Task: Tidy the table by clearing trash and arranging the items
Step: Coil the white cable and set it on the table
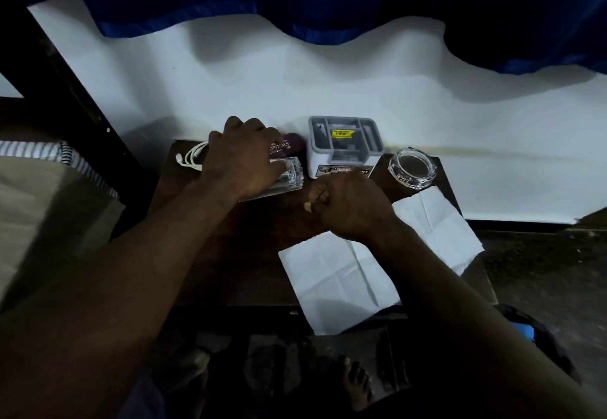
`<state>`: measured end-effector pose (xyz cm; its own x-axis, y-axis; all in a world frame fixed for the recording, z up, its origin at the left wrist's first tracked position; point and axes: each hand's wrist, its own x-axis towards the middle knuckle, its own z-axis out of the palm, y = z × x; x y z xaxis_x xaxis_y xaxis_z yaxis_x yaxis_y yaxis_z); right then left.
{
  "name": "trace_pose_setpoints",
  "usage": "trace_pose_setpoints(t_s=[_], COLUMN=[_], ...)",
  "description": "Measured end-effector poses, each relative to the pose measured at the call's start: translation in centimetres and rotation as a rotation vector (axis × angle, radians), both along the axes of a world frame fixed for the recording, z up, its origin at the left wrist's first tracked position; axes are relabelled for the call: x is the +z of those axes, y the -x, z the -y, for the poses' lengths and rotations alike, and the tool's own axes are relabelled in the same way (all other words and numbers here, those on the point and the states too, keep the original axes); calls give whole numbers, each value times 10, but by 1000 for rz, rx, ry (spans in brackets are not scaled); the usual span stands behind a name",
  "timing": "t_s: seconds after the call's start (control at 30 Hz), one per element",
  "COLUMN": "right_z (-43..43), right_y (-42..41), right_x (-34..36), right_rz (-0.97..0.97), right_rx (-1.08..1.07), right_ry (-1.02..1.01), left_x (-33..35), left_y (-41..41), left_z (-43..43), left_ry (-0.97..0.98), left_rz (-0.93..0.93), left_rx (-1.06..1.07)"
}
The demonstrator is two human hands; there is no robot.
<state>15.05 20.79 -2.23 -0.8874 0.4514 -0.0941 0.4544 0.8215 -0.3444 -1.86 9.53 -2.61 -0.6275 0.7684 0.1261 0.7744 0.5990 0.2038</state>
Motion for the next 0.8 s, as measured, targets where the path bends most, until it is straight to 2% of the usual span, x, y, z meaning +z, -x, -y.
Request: trace_pose_setpoints(t_s=[0.17, 0.3, 0.47, 0.8], right_z=[-2, 7, 19, 24], right_y=[3, 23, 51, 66], right_x=[-2, -6, -15, -31], right_rz=[-67, -199, -144, -99], right_rx=[2, 53, 109, 77], right_ry=[-90, -155, -133, -199], left_x=[1, -3, -12, -22], left_y=[23, 38, 47, 67], left_z=[-17, -32, -45, -47], left_ry=[-94, 62, 202, 264], left_rz=[159, 239, 216, 173], left_rx=[161, 183, 173, -16])
